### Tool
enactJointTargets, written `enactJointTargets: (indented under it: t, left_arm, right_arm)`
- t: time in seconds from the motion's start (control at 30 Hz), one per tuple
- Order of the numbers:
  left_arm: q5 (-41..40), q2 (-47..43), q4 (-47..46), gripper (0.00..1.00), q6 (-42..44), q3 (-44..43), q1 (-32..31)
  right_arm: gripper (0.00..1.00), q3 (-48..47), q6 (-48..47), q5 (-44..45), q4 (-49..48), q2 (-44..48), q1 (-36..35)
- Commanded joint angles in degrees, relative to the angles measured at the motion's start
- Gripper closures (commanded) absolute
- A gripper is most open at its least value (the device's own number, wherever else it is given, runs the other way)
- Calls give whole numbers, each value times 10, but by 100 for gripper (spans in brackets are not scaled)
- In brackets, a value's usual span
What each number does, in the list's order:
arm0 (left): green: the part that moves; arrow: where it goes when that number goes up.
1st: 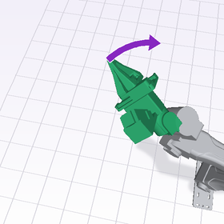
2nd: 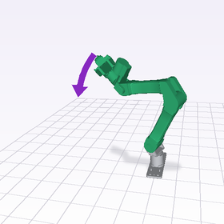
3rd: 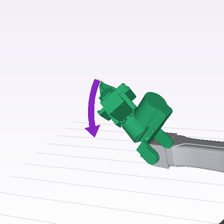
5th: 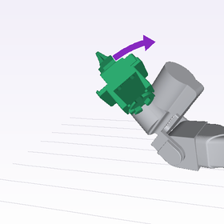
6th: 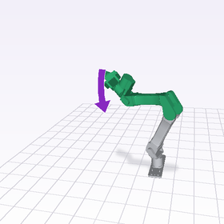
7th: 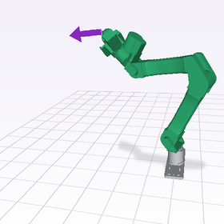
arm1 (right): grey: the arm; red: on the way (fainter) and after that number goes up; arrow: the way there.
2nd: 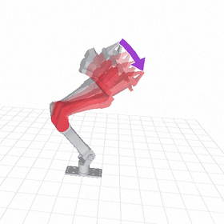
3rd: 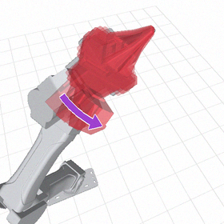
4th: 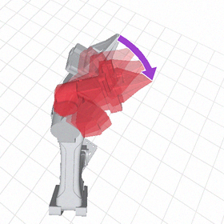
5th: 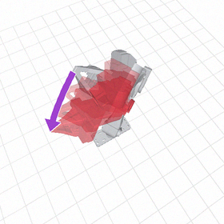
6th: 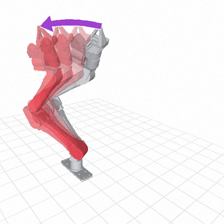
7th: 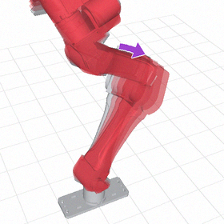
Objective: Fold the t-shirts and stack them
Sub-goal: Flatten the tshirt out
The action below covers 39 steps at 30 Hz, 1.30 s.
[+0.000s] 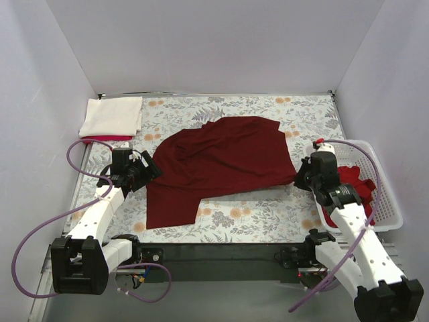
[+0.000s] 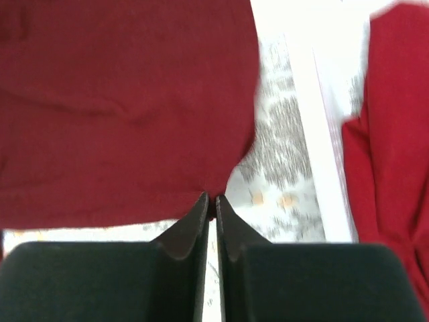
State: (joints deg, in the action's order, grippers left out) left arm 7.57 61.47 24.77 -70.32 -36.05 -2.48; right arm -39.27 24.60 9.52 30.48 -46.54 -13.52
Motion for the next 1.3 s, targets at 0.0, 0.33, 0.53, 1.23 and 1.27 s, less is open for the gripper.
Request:
enactJointTargets:
  t: [0.0,0.33,0.53,1.23,1.27]
  left_arm:
    - [4,-7,-7,26,5,-7,-2]
    - [-12,9,18,26,-17,-56,-3]
    - [8,116,2,29,-24,-112,-3]
    - [-67,495,-8,50,-64,-329,-22]
    - [-69,509,-3,50,-64,-356,-20]
  right_arm:
    - [87,37,20,4,100,61,2]
    - [46,-5,13,-91,50,60,1]
    - [48,-5,-16,-149,-96,-103,-3]
    - [46,-237,-130,-37,-240,-601,-7]
    - [44,-251,-133,-36,-240,-635,-5]
